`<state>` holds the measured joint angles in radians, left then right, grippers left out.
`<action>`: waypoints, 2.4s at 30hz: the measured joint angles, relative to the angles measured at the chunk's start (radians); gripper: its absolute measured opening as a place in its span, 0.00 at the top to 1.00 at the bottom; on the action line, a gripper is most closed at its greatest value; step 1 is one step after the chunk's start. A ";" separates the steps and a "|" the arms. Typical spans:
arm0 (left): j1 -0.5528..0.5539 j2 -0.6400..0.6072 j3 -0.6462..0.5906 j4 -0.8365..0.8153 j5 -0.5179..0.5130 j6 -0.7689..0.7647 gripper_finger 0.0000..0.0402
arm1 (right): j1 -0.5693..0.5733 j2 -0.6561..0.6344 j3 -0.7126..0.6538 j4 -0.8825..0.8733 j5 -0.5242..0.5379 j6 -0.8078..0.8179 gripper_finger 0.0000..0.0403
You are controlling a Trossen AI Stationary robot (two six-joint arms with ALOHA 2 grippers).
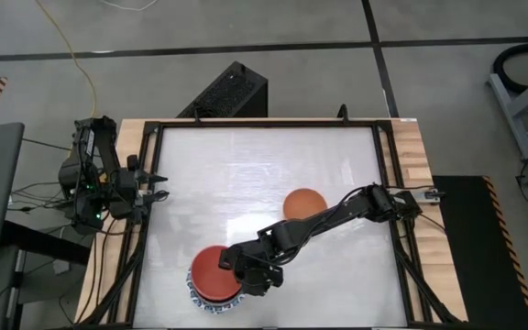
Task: Nest bowls inside each other
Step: Stack the orange bowl on top of the other green bowl
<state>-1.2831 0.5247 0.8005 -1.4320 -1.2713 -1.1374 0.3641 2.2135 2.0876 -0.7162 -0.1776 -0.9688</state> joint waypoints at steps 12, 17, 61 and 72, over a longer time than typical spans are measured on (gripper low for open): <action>0.000 0.000 0.000 0.000 0.000 0.000 0.53 | 0.008 -0.017 0.000 0.007 0.052 0.026 0.69; 0.000 0.000 0.000 0.000 0.001 0.000 0.53 | 0.013 -0.060 0.000 0.017 0.051 0.058 0.61; 0.000 0.000 0.000 0.001 0.003 0.000 0.53 | 0.015 -0.048 0.000 0.049 0.048 0.228 0.59; 0.000 0.000 0.000 0.001 0.003 0.000 0.53 | 0.015 -0.054 0.000 0.044 0.048 0.280 0.59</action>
<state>-1.2833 0.5245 0.8005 -1.4311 -1.2678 -1.1374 0.3788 2.1595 2.0876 -0.6721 -0.1295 -0.6891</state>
